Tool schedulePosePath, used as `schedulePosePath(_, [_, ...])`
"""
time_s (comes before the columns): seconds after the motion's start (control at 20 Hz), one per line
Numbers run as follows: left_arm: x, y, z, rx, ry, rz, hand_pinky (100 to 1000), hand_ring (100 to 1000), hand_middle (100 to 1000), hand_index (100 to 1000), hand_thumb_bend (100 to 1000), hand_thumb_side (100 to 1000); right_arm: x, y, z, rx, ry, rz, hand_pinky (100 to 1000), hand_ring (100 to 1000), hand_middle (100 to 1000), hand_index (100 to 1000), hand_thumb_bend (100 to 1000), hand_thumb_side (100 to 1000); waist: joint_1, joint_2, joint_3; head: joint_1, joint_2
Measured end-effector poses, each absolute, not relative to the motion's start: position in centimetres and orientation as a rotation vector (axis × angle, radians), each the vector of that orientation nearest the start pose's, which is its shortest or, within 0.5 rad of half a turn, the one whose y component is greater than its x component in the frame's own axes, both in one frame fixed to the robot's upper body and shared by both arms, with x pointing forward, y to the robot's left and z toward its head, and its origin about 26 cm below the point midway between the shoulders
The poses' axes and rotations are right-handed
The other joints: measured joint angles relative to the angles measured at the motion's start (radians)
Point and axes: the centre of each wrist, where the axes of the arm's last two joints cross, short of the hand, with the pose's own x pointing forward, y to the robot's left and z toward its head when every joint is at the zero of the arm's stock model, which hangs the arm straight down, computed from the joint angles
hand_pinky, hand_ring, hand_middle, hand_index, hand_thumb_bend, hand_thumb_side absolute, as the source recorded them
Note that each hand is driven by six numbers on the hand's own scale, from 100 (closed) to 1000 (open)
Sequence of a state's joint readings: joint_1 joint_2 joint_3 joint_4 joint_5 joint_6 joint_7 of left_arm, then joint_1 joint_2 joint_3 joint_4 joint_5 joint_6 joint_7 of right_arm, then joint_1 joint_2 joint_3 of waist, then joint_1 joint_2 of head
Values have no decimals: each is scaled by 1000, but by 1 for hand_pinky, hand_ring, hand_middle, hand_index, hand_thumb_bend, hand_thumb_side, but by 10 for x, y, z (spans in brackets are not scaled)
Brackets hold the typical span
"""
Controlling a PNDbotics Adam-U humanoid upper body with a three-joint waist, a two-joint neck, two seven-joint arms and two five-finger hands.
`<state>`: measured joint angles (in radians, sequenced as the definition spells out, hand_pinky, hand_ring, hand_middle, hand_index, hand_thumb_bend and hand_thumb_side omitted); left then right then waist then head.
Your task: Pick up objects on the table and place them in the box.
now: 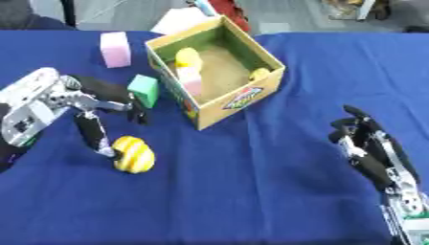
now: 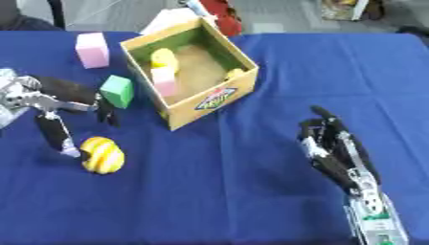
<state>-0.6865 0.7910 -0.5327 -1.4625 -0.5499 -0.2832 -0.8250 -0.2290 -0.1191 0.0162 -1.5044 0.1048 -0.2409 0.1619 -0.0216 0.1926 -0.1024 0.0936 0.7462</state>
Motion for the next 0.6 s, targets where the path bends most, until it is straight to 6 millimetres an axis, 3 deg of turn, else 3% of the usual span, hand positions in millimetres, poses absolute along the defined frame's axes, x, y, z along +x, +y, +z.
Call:
schedulePosePath(0.05, [390,278,185,445,-1030,-2187,729,581,566,704,403,148,334,-243,38,4,-1929,419,651,613,660,925,100,425,0,0,0,0,0])
schedulePosePath(0.25, [388,275,188,425,-1061,-2185,667,481,460,590,313,154,334,-243,38,4,-1929,419,651,613,660,925,100,423,0,0,2,0,0])
schedulePosePath(0.45, [384,270,198,410,-1118,-2180,648,461,437,566,280,163,334,-243,38,4,-1930,419,651,613,660,925,100,423,0,0,3,-2,0])
schedulePosePath(0.6, [381,262,219,445,-1190,-2190,654,461,437,568,292,171,334,-243,38,4,-1929,419,651,613,660,924,100,422,0,0,5,-4,0])
